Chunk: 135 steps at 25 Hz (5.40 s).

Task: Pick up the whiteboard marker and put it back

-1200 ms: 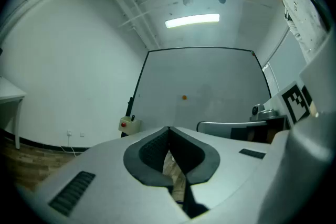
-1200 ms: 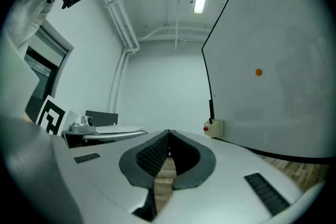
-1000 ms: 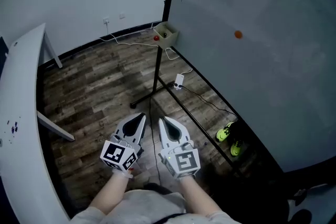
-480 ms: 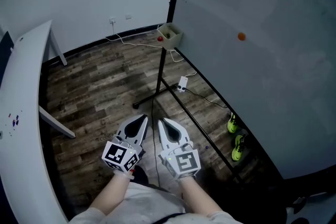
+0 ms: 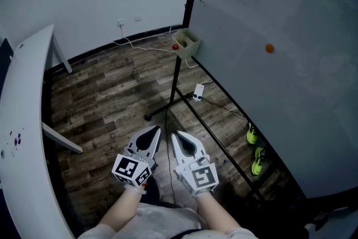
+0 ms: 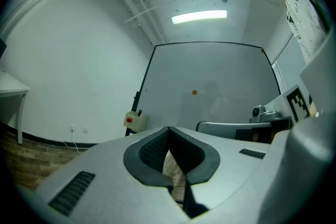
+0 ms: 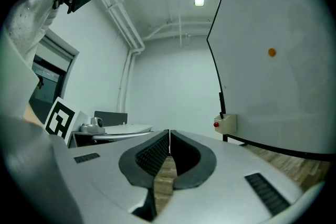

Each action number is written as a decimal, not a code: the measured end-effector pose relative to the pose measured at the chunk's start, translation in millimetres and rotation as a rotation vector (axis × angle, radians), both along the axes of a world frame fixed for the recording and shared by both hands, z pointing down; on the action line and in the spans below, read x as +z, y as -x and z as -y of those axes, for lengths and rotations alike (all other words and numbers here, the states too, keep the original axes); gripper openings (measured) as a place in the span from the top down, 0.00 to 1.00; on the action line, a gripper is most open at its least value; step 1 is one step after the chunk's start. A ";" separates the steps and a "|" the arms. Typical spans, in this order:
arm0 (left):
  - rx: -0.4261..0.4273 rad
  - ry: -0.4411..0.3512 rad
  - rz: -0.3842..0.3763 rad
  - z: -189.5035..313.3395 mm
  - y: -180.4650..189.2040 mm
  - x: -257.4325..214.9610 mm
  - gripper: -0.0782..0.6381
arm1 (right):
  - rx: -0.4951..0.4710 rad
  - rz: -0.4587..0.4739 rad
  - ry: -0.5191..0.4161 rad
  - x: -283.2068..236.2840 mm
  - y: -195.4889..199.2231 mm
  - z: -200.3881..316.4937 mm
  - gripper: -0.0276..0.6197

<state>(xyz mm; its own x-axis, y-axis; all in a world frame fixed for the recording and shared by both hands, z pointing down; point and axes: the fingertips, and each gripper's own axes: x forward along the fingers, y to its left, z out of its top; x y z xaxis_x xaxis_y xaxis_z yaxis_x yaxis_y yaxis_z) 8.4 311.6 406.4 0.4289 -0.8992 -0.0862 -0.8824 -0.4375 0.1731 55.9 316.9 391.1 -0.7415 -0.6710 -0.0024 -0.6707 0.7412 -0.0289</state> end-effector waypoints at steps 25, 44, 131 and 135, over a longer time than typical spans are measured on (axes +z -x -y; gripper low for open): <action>0.158 0.010 -0.034 187.2 80.7 0.8 0.87 | 0.126 -0.010 -0.007 15.3 91.1 175.9 0.93; 0.237 0.006 -0.021 263.9 72.0 1.3 0.87 | 0.168 -0.043 -0.056 12.4 95.2 251.1 0.93; 0.265 0.079 0.049 437.4 56.2 34.8 0.87 | 0.249 -0.098 -0.137 -2.7 49.1 450.0 0.84; 0.262 0.064 0.046 439.3 53.3 28.7 0.87 | 0.226 -0.105 -0.131 -3.3 47.2 447.3 0.84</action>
